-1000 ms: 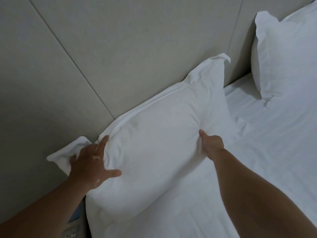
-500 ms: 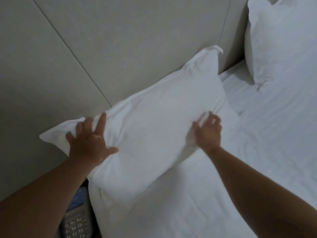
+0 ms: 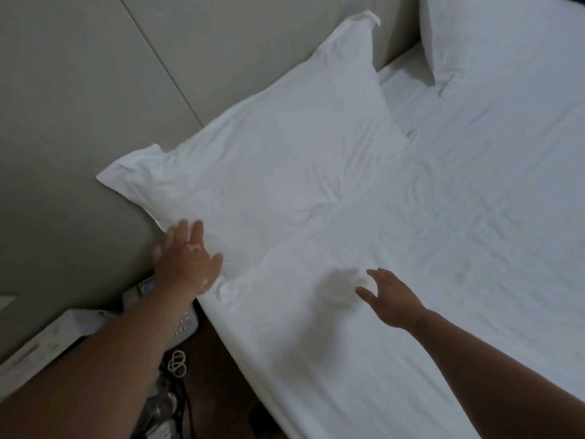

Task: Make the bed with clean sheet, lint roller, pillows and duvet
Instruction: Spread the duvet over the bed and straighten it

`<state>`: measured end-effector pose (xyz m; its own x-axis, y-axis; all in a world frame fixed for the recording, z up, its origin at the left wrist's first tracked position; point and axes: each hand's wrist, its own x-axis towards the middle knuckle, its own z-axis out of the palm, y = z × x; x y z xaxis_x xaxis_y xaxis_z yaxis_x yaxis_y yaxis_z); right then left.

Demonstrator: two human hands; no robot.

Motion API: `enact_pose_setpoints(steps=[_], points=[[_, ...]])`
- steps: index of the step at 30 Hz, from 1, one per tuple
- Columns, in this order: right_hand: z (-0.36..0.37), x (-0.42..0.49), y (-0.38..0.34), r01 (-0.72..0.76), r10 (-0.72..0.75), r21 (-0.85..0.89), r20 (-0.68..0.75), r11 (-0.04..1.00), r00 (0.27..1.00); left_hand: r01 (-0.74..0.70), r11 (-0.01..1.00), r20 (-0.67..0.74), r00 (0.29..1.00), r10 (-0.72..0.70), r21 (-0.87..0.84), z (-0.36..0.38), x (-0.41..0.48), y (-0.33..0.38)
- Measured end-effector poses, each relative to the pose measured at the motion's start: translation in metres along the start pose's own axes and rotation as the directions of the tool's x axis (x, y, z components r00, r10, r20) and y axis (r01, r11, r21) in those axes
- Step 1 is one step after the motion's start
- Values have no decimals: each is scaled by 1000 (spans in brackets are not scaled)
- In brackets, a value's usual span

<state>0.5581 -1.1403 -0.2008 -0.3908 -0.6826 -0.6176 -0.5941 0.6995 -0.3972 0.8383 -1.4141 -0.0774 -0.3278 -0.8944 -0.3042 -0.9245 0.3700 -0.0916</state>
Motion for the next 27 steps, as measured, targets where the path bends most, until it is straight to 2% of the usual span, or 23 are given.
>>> enact_pose_setpoints(steps=[3, 6, 8, 13, 17, 20, 22, 24, 27], points=[[29, -78, 15, -64, 63, 36, 15, 997, 998, -8, 993, 155, 987, 26, -120, 44, -68, -13], [57, -165, 26, -133, 132, 67, 15, 989, 991, -13, 971, 360, 928, 101, -240, 82, -145, -22], [78, -219, 34, -176, 178, 75, -24, 982, 984, -20, 956, 444, 883, 154, -292, 101, -192, -28], [144, -360, 46, -314, 335, 189, -89, 930, 938, -134, 910, 522, 782, 341, -393, 151, -286, -50], [215, -483, 52, -406, 474, 377, -104, 832, 874, -266, 907, 640, 643, 420, -328, 186, -357, -68], [274, -571, 65, -485, 600, 497, -93, 719, 794, -359, 873, 650, 584, 486, -330, 188, -405, -62], [314, -623, 78, -543, 697, 569, -77, 618, 713, -446, 833, 652, 532, 540, -326, 182, -436, -45], [351, -666, 94, -569, 777, 654, -47, 499, 628, -558, 769, 636, 479, 605, -311, 176, -466, -20], [392, -719, 118, -521, 864, 786, -35, 334, 502, -732, 628, 592, 391, 705, -265, 166, -513, 31]])
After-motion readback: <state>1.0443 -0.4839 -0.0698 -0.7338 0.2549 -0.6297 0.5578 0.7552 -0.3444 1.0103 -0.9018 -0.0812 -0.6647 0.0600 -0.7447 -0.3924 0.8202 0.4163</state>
